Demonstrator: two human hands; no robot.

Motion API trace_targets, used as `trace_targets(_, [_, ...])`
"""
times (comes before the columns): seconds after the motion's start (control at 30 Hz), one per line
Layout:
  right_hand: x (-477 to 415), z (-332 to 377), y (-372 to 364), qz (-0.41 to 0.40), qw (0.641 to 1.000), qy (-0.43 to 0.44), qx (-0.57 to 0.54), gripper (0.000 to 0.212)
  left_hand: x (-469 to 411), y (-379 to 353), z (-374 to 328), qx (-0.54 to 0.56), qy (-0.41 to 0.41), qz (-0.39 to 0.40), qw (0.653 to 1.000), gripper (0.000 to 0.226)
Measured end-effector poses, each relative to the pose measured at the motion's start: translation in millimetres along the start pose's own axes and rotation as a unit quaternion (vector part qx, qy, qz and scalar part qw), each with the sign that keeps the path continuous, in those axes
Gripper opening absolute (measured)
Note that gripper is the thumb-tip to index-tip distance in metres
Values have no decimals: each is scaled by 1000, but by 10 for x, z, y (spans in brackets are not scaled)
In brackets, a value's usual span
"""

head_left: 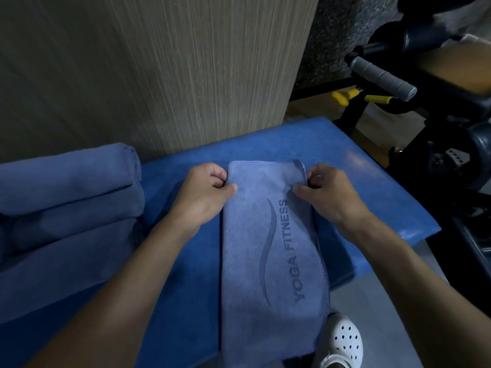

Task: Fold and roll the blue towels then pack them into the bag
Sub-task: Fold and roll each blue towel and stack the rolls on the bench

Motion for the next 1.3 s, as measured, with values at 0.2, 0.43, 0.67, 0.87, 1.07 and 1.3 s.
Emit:
trace_targets(0.2, [12, 31, 26, 71, 992, -5, -105, 50, 32, 48, -77, 88, 43, -5, 995, 25])
trace_targets(0.43, [6, 41, 84, 56, 988, 5, -142, 21, 94, 35, -135, 154, 45, 6, 987, 9])
trace_targets(0.67, [92, 44, 134, 127, 961, -3, -244, 26, 169, 13, -103, 157, 5, 30, 987, 14])
trace_targets(0.87, [173, -35, 185, 132, 966, 94, -203, 16, 251, 43, -136, 155, -46, 57, 985, 32])
trace_targets(1.07, [238, -273, 242, 82, 965, 243, -54, 25, 387, 53, -111, 53, -149, 87, 984, 37])
trace_targets(1.3, [364, -346, 302, -3, 905, 366, 218, 14, 453, 89, -26, -130, -224, 102, 960, 32])
Point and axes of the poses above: each hand's wrist, its own x-axis away from the middle knuckle, its own y-axis out of the back of the hand, z = x × y, the point moved 2 cm from there along -x, towards the middle knuckle, and after that the axes turned 10 degrees about -y, right-handed, at the moved point
